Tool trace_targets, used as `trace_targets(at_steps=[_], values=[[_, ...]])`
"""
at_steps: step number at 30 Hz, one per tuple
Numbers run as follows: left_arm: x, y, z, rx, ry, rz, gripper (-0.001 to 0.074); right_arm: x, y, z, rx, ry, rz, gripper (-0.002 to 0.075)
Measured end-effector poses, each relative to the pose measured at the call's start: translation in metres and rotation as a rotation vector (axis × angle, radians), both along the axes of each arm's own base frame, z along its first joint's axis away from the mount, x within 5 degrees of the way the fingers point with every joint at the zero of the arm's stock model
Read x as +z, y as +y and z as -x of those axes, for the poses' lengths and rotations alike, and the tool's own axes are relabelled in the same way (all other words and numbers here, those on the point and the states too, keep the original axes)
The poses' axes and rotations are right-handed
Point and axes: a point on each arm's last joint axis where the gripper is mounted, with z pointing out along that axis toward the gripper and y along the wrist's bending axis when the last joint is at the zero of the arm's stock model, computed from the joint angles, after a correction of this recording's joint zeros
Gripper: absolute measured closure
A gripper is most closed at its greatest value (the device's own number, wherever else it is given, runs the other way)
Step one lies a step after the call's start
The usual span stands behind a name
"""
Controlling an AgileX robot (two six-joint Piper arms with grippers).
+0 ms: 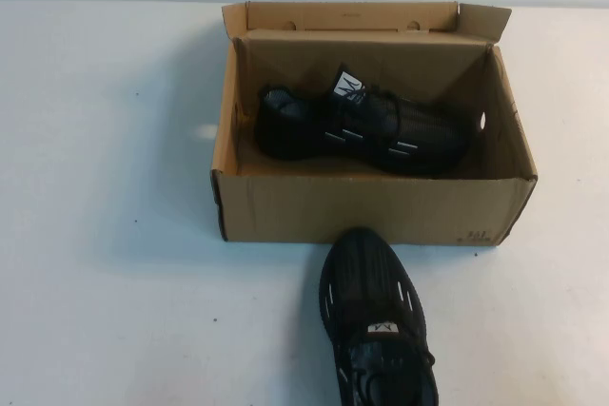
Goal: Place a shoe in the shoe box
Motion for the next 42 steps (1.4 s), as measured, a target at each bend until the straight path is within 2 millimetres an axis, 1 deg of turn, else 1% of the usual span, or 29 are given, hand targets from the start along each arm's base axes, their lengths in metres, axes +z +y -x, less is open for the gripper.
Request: trace_targets(at_steps=[27,32,35,38,42], values=[[0.0,0.0,0.0,0.0,0.0,0.0,0.0736,0.001,0.0,0.0,-0.002,-0.011,0.0,0.0742],[0.0,0.0,0.0,-0.001,-0.005,0.003,0.0736,0.009,-0.001,-0.002,-0.017,-0.098,-0.003,0.0742],[0.004,-0.001,-0.001,-0.005,-0.04,0.008,0.0736,0.014,-0.002,-0.003,-0.028,-0.161,-0.005,0.0742],[0.01,-0.002,-0.002,-0.012,-0.106,0.02,0.0736,0.022,-0.004,-0.003,-0.042,-0.243,-0.007,0.0742],[0.023,-0.003,-0.004,-0.027,-0.251,0.044,0.0736,0.034,-0.006,-0.002,-0.065,-0.383,-0.011,0.0742]])
